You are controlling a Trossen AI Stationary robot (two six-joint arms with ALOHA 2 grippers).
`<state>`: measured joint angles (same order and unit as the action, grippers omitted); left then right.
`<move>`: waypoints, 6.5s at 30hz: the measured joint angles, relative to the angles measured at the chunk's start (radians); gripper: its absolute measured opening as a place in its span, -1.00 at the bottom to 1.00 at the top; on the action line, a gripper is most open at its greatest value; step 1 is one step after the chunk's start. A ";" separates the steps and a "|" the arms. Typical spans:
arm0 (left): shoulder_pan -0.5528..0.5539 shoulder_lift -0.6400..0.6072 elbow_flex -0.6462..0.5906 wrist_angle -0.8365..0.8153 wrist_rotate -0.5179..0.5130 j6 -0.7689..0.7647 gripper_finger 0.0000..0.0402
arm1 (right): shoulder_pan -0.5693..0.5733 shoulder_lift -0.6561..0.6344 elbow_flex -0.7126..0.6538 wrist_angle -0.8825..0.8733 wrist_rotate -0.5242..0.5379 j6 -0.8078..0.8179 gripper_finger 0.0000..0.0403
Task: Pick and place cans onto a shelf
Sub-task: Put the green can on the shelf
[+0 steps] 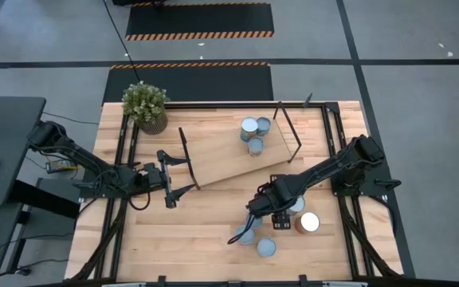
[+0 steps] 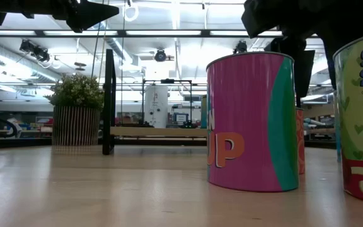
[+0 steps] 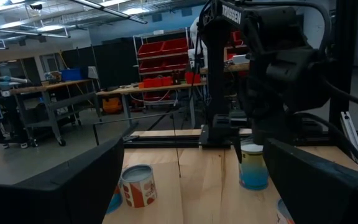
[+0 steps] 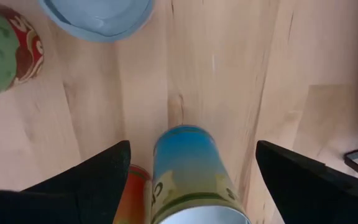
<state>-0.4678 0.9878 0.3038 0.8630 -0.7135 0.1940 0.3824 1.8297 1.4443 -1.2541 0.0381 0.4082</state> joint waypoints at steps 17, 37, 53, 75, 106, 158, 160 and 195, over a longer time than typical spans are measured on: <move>0.000 0.000 0.000 0.000 0.000 0.000 0.94 | 0.004 0.000 -0.001 0.166 0.024 -0.095 0.76; 0.000 0.000 0.000 0.000 0.000 0.000 0.94 | 0.138 0.001 0.127 0.319 0.047 -0.031 0.76; 0.000 0.000 0.000 -0.001 0.000 -0.008 0.94 | 0.304 0.037 0.127 0.374 0.126 0.071 0.76; 0.000 0.000 0.000 0.001 0.000 -0.009 0.94 | 0.388 0.036 -0.122 0.498 0.103 0.116 0.76; 0.000 0.000 0.000 0.000 0.000 -0.009 0.94 | 0.322 0.036 -0.194 0.776 0.150 0.095 0.45; 0.000 0.000 -0.001 -0.023 0.000 0.002 0.94 | -0.569 0.029 0.012 0.605 -0.001 -0.738 0.68; 0.000 0.000 -0.001 -0.023 0.000 0.002 0.94 | -0.564 0.028 0.012 0.605 0.019 -0.754 0.71; 0.000 0.000 -0.001 -0.022 0.000 0.003 0.94 | -0.542 0.017 0.014 0.645 0.178 -0.901 0.95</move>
<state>-0.4677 0.9878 0.3031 0.8410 -0.7137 0.1967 -0.1596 1.8465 1.4582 -0.6093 0.2160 -0.4926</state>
